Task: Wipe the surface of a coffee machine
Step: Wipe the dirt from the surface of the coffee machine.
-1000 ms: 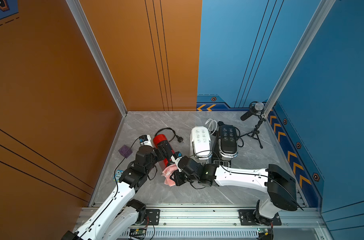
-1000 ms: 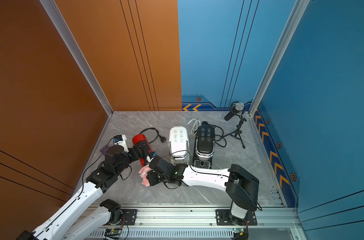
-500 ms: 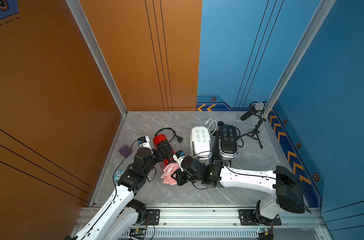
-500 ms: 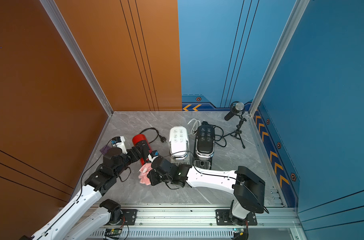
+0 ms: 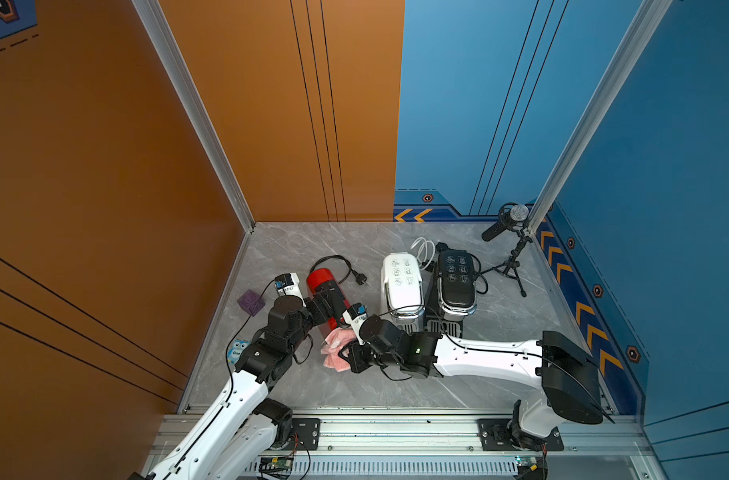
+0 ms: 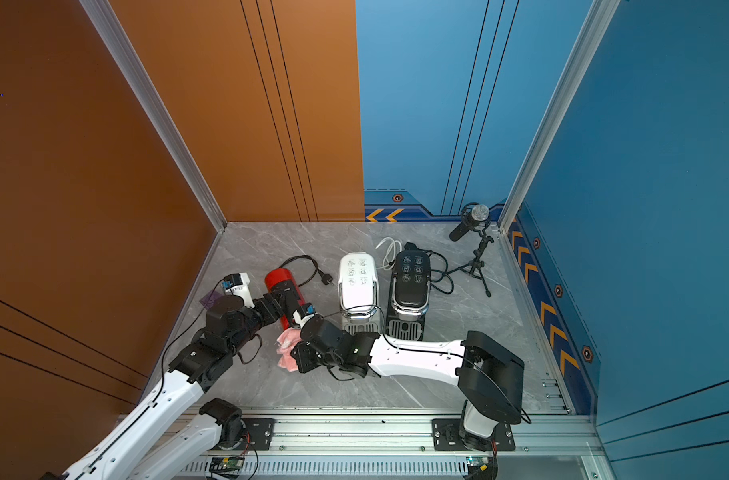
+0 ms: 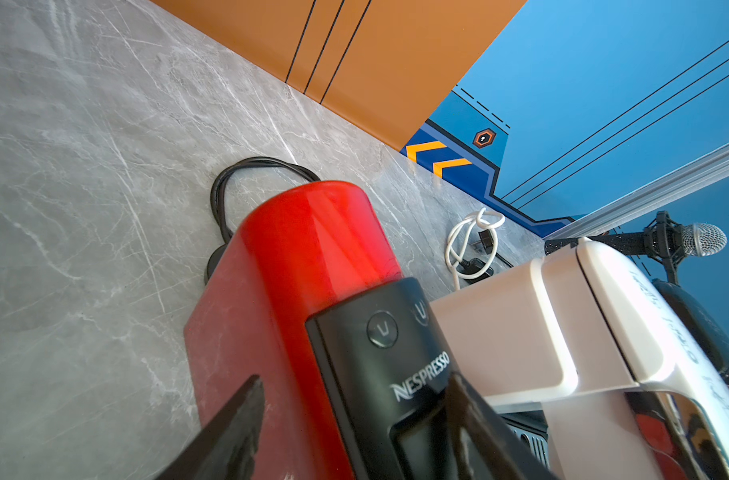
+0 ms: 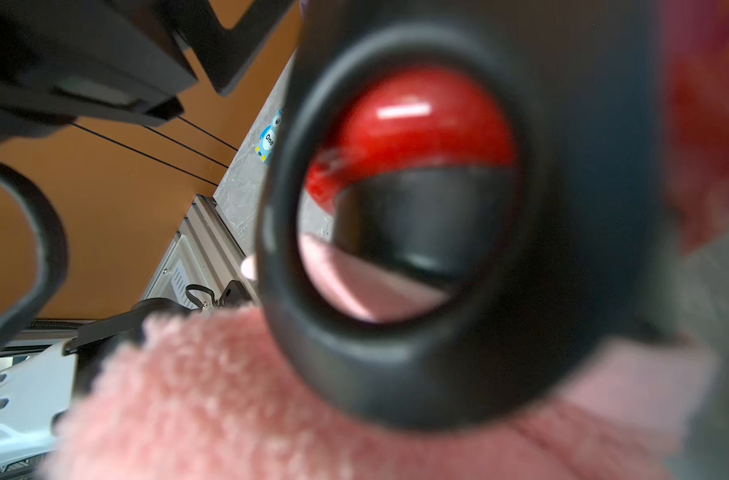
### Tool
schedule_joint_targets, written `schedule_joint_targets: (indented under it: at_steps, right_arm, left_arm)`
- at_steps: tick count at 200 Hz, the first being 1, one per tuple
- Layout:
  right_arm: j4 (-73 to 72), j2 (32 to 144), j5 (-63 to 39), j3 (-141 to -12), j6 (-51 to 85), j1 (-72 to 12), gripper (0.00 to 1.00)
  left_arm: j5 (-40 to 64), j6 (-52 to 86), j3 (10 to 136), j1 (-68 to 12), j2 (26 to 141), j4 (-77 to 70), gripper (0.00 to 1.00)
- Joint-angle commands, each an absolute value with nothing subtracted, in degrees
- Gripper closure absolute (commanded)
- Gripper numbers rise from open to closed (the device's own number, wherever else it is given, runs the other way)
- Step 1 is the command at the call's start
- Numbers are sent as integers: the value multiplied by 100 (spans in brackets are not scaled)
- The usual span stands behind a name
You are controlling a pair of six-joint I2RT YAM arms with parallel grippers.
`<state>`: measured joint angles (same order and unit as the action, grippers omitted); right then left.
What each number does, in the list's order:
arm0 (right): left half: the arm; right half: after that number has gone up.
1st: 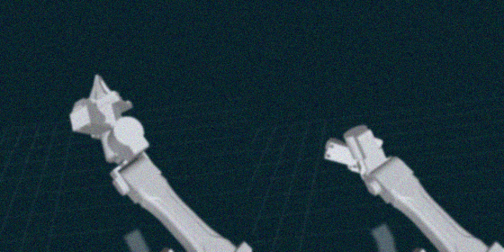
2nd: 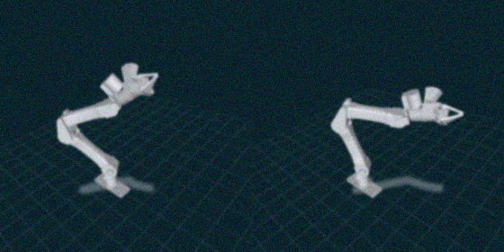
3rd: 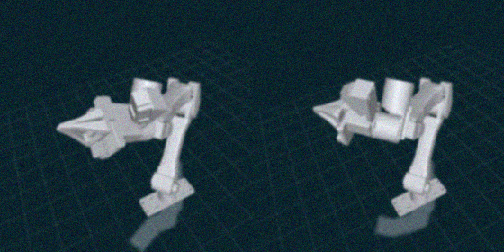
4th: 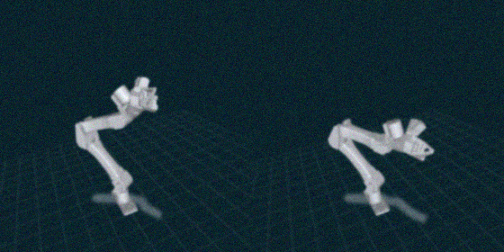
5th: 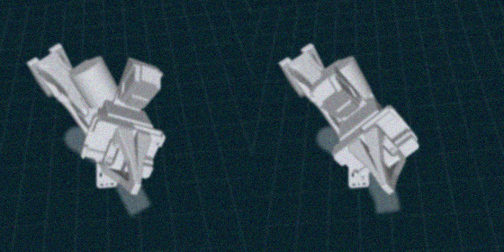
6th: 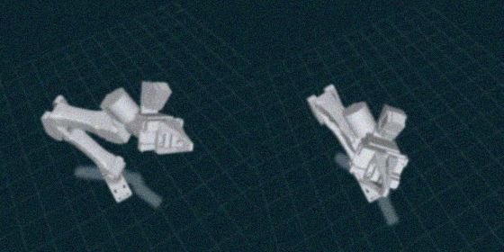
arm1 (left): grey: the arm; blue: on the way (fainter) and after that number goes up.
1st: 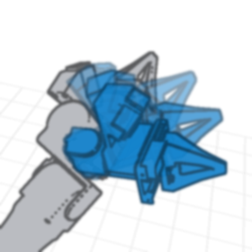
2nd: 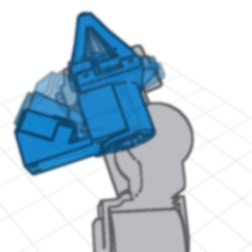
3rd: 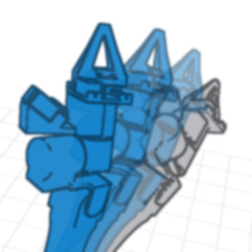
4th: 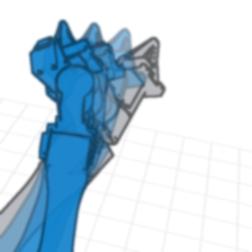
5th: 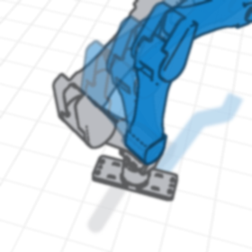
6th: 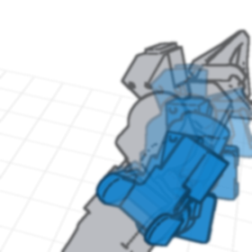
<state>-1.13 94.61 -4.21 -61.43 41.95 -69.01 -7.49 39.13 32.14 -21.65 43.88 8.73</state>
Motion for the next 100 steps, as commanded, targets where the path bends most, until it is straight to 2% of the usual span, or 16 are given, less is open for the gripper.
schedule_joint_targets:
  at_steps: [1, 32, 69, 100]
  right_arm:
    - [-802, 9483, 241, -5704, 4442, -6802, 100]
    - [-1749, 9338, 437, -4902, 5044, -6906, 100]
    - [-3131, 9808, 601, -4615, 5257, -6995, 100]
    - [-3095, 10084, 1039, -4865, 4988, -7192, 100]
  left_arm:
    - [-592, 3857, 2862, -2127, 4515, 2206, 31]
    - [-472, 3919, 2886, -2119, 4405, 2207, 31]
    - [-380, 3964, 2900, -2109, 4437, 2206, 31]
    - [-350, 3952, 2906, -2101, 4406, 2206, 31]
